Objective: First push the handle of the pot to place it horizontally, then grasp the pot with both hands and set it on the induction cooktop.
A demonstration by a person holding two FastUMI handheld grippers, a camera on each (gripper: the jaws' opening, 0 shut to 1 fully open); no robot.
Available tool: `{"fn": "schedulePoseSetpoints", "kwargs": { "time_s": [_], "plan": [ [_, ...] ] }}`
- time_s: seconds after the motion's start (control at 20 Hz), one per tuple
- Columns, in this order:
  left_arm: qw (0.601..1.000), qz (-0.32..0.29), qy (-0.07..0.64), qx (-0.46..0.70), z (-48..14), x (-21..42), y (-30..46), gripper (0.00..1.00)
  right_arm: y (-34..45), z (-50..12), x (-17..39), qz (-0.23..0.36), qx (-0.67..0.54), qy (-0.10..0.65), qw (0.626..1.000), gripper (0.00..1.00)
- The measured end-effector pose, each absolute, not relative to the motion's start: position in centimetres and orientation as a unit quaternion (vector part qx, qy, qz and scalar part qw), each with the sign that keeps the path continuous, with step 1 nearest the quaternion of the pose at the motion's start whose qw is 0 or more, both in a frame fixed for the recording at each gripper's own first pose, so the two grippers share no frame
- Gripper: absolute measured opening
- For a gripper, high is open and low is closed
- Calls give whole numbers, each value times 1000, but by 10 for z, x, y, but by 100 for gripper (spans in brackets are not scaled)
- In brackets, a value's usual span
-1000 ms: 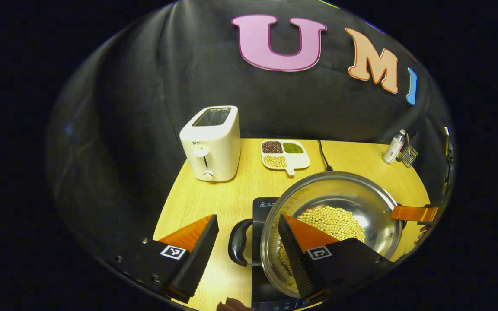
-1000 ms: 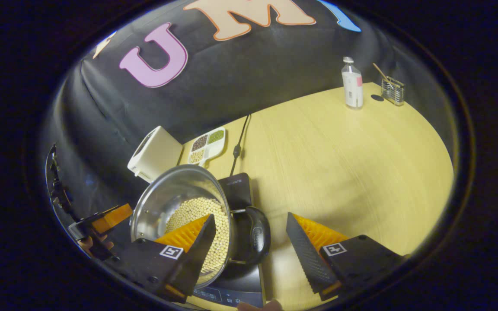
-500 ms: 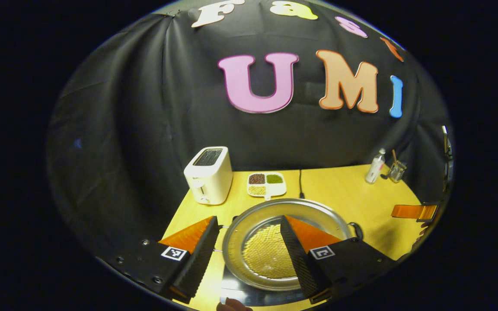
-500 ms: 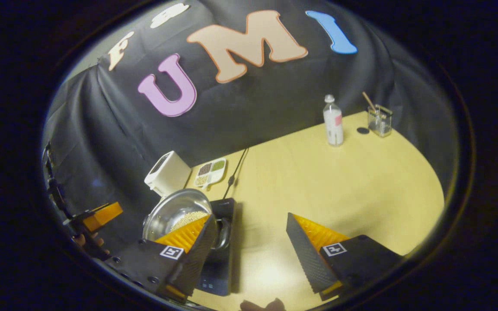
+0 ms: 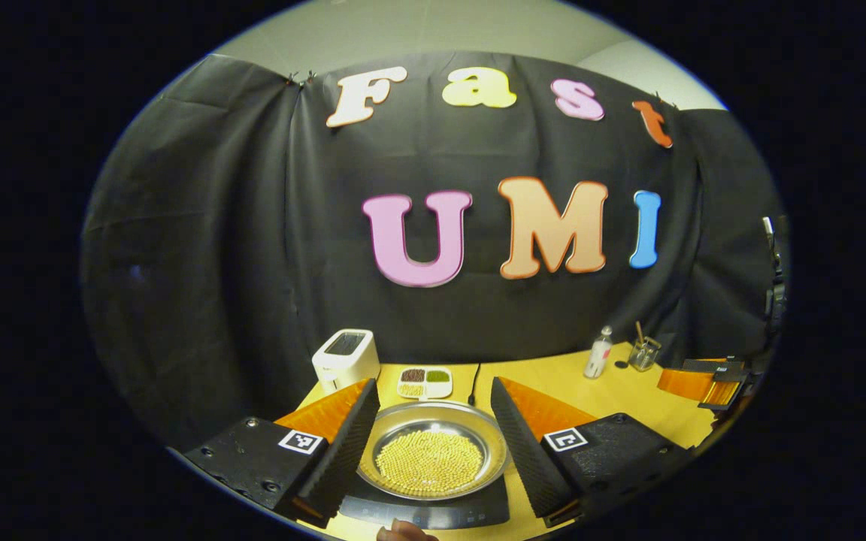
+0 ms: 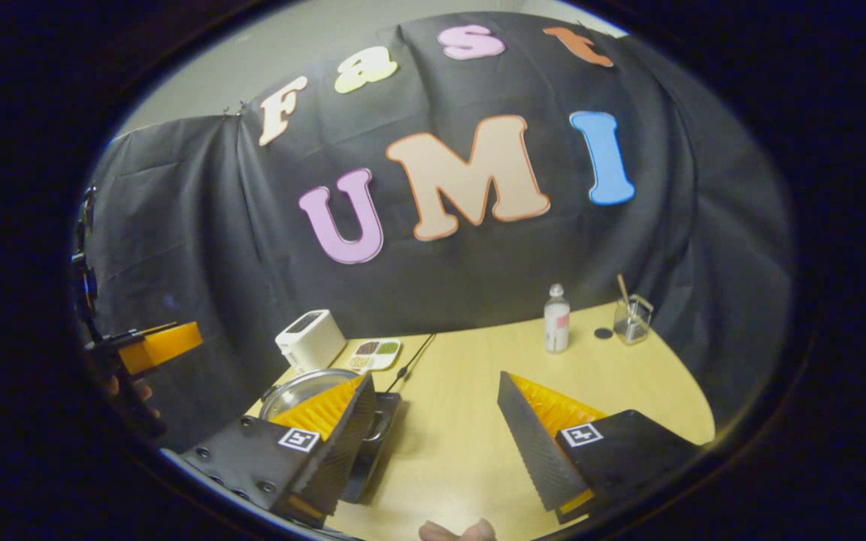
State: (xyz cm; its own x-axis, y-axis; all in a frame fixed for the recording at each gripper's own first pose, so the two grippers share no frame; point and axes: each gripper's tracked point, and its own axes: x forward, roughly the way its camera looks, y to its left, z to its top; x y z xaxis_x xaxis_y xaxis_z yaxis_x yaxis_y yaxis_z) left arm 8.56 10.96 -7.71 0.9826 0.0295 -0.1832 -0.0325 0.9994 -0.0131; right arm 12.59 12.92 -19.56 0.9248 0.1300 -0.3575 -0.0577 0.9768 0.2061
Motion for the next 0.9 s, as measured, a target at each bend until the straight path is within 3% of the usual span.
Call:
{"fn": "schedulePoseSetpoints", "kwargs": {
  "time_s": [0.05, 0.4, 0.45, 0.9],
  "plan": [
    [997, 8, 80, -5, -66, 78, 104, 91, 128, -175, 120, 46, 96, 168, 980, 100],
    [998, -15, 55, -35, -31, 17, 88, 91, 115, -90, 53, 8, 58, 93, 994, 99],
    [998, -15, 51, -39, -29, 8, 87, 91, 115, -83, 40, 6, 49, 86, 995, 92],
    [999, -35, 8, -15, 7, -53, 63, 89, 104, -30, -38, -19, -4, 40, 999, 93]
  ]
}}
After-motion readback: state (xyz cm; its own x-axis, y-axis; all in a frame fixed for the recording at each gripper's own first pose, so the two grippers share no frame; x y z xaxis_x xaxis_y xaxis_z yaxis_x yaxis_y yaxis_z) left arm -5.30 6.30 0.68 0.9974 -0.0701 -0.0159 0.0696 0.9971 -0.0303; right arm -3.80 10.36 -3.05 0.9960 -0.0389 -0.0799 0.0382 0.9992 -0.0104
